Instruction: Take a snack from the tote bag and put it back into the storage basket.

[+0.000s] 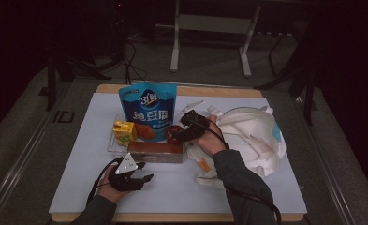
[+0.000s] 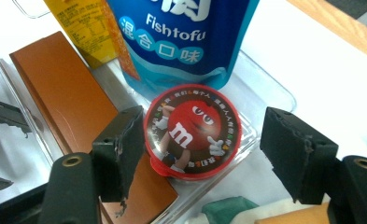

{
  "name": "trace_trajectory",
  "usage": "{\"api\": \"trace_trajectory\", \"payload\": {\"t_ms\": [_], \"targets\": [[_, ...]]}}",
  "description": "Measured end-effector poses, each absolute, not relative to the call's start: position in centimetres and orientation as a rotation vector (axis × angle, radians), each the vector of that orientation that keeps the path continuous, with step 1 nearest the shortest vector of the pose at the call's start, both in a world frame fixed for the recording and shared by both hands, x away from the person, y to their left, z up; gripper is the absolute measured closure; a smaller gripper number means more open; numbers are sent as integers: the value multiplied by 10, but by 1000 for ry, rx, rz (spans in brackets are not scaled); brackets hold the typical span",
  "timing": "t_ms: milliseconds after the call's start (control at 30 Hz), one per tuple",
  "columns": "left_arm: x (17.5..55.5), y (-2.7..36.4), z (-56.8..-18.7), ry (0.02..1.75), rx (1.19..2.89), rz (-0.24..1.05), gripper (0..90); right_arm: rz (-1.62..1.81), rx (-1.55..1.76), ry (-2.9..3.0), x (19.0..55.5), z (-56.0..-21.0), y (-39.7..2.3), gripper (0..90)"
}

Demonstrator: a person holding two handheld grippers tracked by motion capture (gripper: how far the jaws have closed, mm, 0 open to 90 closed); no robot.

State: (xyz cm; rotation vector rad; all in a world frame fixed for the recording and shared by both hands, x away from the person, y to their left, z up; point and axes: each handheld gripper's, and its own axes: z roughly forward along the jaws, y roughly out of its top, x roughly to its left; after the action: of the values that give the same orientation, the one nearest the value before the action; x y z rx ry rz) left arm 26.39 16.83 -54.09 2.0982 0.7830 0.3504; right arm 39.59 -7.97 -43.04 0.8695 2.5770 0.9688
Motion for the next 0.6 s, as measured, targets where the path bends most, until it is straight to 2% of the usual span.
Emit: {"api": "trace_trajectory", "payload": {"t_ms": [600], "targets": [[265, 169, -541, 788, 2100, 347, 434, 919, 846, 2568, 387, -418, -102, 333]]}}
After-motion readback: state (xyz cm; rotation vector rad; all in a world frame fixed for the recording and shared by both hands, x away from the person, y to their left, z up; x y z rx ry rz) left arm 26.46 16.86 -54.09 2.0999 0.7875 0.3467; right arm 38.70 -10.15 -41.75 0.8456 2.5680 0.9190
